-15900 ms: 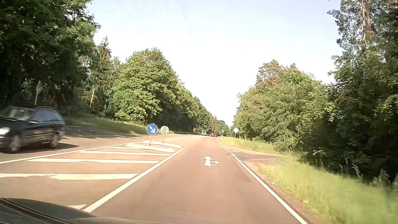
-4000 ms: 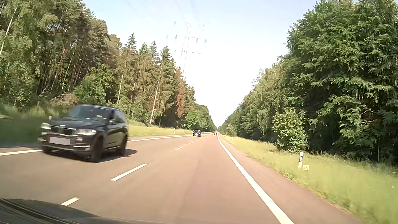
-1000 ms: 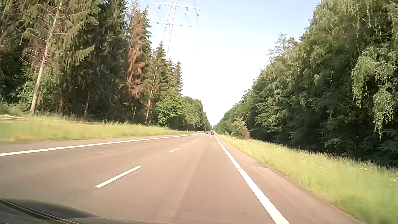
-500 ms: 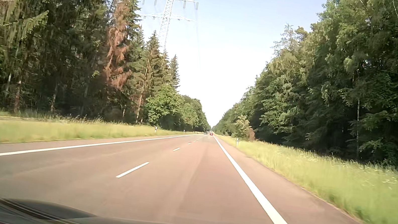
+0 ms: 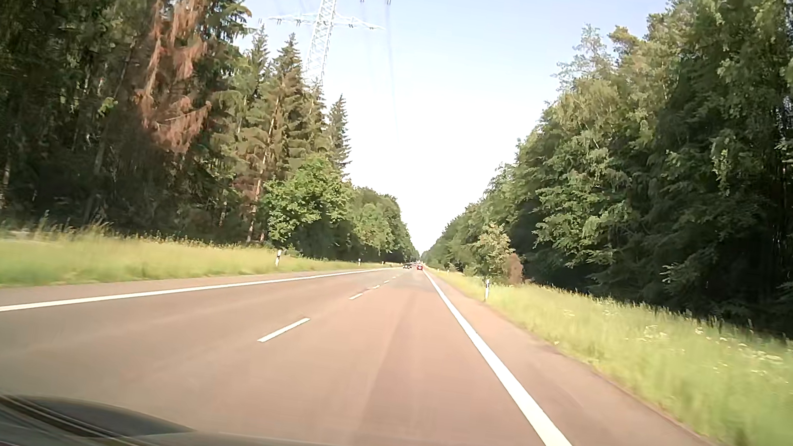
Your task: Follow the waypoints while adhering to traffic rules and regulations
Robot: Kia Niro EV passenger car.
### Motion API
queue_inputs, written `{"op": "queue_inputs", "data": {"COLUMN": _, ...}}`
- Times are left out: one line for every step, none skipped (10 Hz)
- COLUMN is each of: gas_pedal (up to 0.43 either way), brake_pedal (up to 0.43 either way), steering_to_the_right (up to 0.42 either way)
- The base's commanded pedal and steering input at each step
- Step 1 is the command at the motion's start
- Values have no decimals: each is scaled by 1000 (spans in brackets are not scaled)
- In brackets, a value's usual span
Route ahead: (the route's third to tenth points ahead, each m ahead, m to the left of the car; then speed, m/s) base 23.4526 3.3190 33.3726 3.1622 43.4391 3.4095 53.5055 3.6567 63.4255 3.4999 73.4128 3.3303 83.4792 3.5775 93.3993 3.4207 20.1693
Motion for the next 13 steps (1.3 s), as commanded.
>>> {"op": "queue_inputs", "data": {"gas_pedal": 130, "brake_pedal": 30, "steering_to_the_right": 3}}
{"op": "queue_inputs", "data": {"gas_pedal": 130, "brake_pedal": 30, "steering_to_the_right": 3}}
{"op": "queue_inputs", "data": {"gas_pedal": 130, "brake_pedal": 30, "steering_to_the_right": 3}}
{"op": "queue_inputs", "data": {"gas_pedal": 130, "brake_pedal": 30, "steering_to_the_right": 2}}
{"op": "queue_inputs", "data": {"gas_pedal": 130, "brake_pedal": 30, "steering_to_the_right": 2}}
{"op": "queue_inputs", "data": {"gas_pedal": 130, "brake_pedal": 30, "steering_to_the_right": 1}}
{"op": "queue_inputs", "data": {"gas_pedal": 130, "brake_pedal": 30, "steering_to_the_right": 1}}
{"op": "queue_inputs", "data": {"gas_pedal": 130, "brake_pedal": 30, "steering_to_the_right": 1}}
{"op": "queue_inputs", "data": {"gas_pedal": 130, "brake_pedal": 30, "steering_to_the_right": 1}}
{"op": "queue_inputs", "data": {"gas_pedal": 138, "brake_pedal": 30, "steering_to_the_right": 1}}
{"op": "queue_inputs", "data": {"gas_pedal": 138, "brake_pedal": 30, "steering_to_the_right": 1}}
{"op": "queue_inputs", "data": {"gas_pedal": 138, "brake_pedal": 30, "steering_to_the_right": 1}}
{"op": "queue_inputs", "data": {"gas_pedal": 138, "brake_pedal": 30, "steering_to_the_right": 1}}
